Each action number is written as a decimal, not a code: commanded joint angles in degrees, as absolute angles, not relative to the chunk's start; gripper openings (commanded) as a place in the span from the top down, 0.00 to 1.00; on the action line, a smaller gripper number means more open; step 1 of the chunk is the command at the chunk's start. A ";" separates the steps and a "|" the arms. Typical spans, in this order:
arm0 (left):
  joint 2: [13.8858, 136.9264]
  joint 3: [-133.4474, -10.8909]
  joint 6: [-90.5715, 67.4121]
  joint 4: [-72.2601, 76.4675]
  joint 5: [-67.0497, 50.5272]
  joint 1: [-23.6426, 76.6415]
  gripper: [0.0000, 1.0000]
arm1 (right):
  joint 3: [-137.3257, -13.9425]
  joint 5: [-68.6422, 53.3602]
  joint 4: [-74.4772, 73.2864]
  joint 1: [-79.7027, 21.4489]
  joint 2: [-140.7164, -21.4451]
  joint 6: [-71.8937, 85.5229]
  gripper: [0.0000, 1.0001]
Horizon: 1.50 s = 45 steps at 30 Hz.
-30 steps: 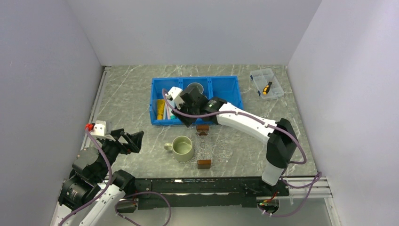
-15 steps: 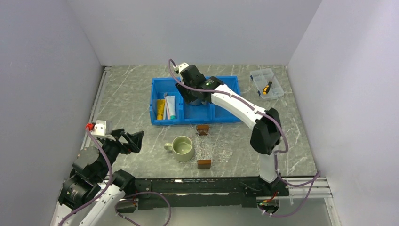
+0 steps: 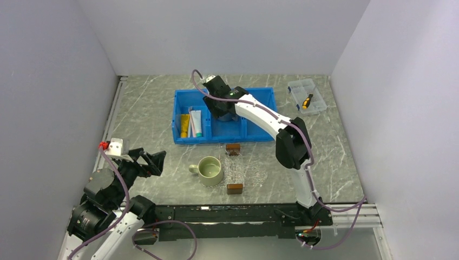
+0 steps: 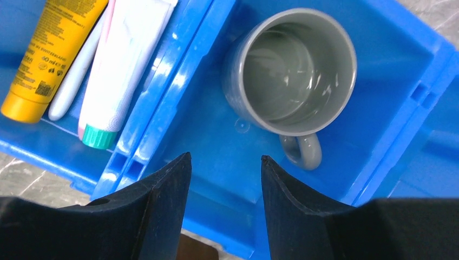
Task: Prepare toiletry sets of a toothbrush and toothpaste on the tray
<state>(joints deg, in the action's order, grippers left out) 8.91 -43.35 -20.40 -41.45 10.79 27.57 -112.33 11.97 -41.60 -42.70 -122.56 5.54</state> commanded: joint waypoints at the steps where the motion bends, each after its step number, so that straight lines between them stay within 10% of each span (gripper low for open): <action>1: 9.93 -43.20 -20.04 -40.10 10.38 27.42 0.01 | -115.66 12.22 -38.27 -41.44 -123.14 2.53 0.47; 28: 10.98 -43.33 -20.31 -40.36 11.20 27.33 0.01 | -124.12 3.92 -38.63 -38.58 -132.80 -7.12 0.51; 45: 11.16 -43.33 -20.35 -40.34 10.99 27.31 0.01 | -124.79 1.80 -41.03 -37.62 -135.40 -7.04 0.77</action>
<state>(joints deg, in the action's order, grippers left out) 10.37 -43.33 -20.43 -41.45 10.83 27.57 -123.07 3.33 -40.69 -38.11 -134.93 -6.55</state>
